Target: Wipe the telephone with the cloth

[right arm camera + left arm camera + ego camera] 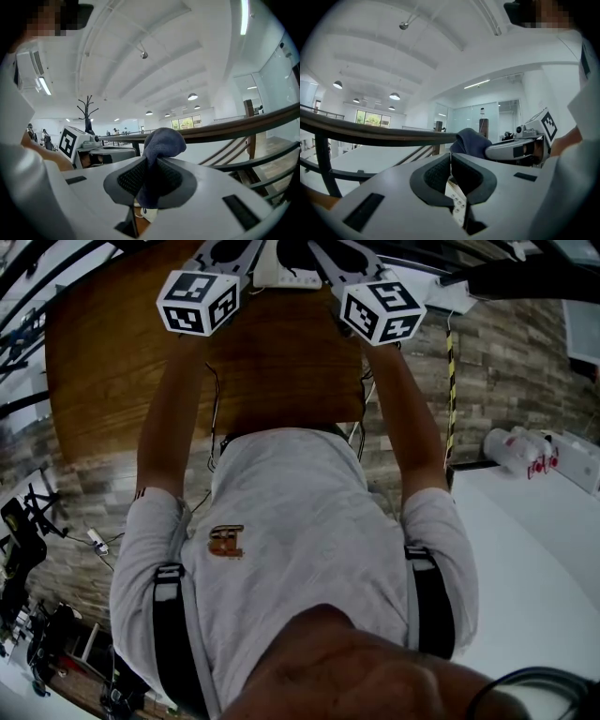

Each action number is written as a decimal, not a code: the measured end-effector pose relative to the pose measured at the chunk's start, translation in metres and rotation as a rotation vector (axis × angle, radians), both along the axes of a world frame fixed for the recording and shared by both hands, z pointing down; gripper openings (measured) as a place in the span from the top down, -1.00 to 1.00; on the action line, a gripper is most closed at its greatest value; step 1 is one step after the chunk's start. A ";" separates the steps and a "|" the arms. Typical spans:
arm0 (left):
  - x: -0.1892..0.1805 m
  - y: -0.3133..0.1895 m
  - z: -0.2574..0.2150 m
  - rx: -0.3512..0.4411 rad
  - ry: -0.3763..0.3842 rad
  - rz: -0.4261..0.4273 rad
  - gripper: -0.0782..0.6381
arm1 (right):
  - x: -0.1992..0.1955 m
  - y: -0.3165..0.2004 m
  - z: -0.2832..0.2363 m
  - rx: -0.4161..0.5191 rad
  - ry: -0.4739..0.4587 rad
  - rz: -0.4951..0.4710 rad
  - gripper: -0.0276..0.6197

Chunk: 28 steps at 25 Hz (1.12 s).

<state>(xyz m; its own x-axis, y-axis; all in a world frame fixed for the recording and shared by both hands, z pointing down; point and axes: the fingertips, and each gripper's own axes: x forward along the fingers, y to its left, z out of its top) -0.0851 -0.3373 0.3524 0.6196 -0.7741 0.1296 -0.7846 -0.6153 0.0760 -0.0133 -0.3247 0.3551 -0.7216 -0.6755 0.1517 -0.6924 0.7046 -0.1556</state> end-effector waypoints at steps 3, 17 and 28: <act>-0.001 0.012 -0.013 0.036 0.017 -0.011 0.72 | 0.000 0.011 -0.017 0.047 -0.031 -0.015 0.69; -0.007 0.062 -0.052 0.146 0.073 -0.050 0.73 | -0.007 0.070 -0.051 0.184 -0.086 -0.061 0.69; -0.009 0.076 -0.057 0.178 0.067 -0.054 0.73 | -0.010 0.084 -0.053 0.213 -0.095 -0.071 0.69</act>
<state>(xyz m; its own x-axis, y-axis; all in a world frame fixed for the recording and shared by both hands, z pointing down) -0.0939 -0.2615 0.2953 0.5793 -0.8134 -0.0524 -0.8136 -0.5809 0.0231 -0.0237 -0.2409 0.3016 -0.7727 -0.6320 -0.0596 -0.6292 0.7749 -0.0606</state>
